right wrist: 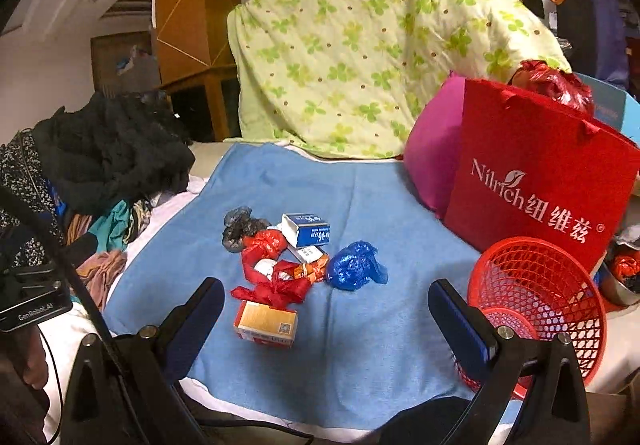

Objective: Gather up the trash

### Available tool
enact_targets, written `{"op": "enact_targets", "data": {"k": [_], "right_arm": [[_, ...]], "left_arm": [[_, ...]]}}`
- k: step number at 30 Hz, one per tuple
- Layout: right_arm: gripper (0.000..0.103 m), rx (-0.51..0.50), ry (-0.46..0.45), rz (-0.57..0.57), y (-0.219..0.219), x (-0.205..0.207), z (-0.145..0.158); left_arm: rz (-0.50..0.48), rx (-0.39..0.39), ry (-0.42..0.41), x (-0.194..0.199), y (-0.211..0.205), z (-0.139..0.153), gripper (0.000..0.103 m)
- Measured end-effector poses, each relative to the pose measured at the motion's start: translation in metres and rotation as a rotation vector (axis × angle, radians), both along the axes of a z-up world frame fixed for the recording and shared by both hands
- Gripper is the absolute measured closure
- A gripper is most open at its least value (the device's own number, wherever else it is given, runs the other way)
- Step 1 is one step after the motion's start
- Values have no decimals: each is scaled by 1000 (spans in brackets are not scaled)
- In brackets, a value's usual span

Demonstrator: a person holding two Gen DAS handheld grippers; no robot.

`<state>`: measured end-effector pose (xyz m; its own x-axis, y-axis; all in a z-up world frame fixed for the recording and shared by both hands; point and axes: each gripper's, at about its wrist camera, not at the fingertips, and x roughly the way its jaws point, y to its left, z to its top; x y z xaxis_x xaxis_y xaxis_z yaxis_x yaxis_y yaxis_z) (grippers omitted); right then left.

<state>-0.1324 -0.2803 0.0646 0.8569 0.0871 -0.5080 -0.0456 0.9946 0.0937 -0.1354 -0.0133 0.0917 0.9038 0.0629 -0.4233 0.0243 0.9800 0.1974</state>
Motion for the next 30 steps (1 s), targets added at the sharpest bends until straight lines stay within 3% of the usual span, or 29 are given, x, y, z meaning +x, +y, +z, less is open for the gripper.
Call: {"op": "enact_targets", "data": {"k": [30], "right_arm": [[0,64,10,-7,-3,-6,-6]], "left_arm": [[3,15,52,2,-8,-8,0]]}}
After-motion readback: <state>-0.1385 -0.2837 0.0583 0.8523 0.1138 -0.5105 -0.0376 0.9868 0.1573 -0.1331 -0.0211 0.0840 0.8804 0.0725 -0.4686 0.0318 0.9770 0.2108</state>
